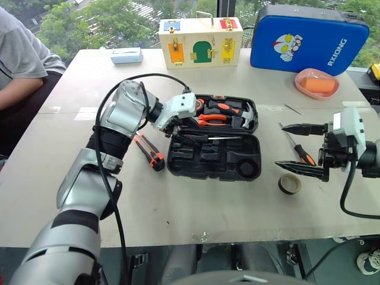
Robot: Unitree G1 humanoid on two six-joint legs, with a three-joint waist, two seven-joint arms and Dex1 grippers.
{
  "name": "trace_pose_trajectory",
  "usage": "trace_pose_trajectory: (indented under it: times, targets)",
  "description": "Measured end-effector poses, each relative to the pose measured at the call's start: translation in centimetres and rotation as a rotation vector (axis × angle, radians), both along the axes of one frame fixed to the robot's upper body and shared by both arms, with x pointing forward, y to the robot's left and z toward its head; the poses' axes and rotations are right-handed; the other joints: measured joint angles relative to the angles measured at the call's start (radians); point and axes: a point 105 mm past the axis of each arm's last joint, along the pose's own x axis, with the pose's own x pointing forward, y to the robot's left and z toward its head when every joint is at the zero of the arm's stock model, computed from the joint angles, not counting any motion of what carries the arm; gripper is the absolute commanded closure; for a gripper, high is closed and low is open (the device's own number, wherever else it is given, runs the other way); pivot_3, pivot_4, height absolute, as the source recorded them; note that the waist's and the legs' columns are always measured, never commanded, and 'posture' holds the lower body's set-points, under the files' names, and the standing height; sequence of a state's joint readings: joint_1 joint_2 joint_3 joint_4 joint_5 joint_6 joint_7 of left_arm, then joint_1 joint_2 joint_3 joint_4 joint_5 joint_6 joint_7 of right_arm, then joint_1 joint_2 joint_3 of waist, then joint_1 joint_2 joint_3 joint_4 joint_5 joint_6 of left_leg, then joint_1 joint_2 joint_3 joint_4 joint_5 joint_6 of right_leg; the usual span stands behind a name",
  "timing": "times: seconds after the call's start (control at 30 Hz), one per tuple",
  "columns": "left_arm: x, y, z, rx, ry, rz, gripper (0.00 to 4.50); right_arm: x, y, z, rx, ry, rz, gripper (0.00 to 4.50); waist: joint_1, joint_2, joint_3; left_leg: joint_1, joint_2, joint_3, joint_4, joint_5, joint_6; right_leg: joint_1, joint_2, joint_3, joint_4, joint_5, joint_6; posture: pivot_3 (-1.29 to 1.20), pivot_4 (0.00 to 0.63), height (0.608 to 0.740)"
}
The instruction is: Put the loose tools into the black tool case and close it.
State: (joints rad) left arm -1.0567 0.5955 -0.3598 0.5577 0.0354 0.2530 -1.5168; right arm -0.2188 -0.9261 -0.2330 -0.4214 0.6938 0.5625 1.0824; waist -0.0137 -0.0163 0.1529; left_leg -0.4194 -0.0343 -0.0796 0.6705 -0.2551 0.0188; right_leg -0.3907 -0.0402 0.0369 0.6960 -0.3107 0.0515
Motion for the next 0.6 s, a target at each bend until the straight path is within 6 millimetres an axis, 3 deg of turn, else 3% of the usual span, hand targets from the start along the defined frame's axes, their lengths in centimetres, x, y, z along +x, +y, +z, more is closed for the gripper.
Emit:
trace_pose_trajectory:
  times: [0.13,0.6]
  targets:
    - [1.0,0.4,-1.4,0.005,-0.006,0.046,4.47,0.1,-0.1,0.0,-0.007,-0.005,-0.006,0.0,0.0,0.0,0.0,0.0,0.0,0.0,0.0,0.0,0.0,0.0,0.0,0.0,0.0,0.0,0.0,0.0,0.15,0.735]
    - [1.8,-0.8,-2.4,0.066,-0.07,0.011,4.47,0.1,-0.5,-0.9,-0.012,0.025,-0.038,0.0,0.002,0.0,0.0,0.001,0.0,0.0,0.0,0.0,0.0,0.002,0.0,-0.001,0.0,0.0,0.0,0.0,0.15,0.735]
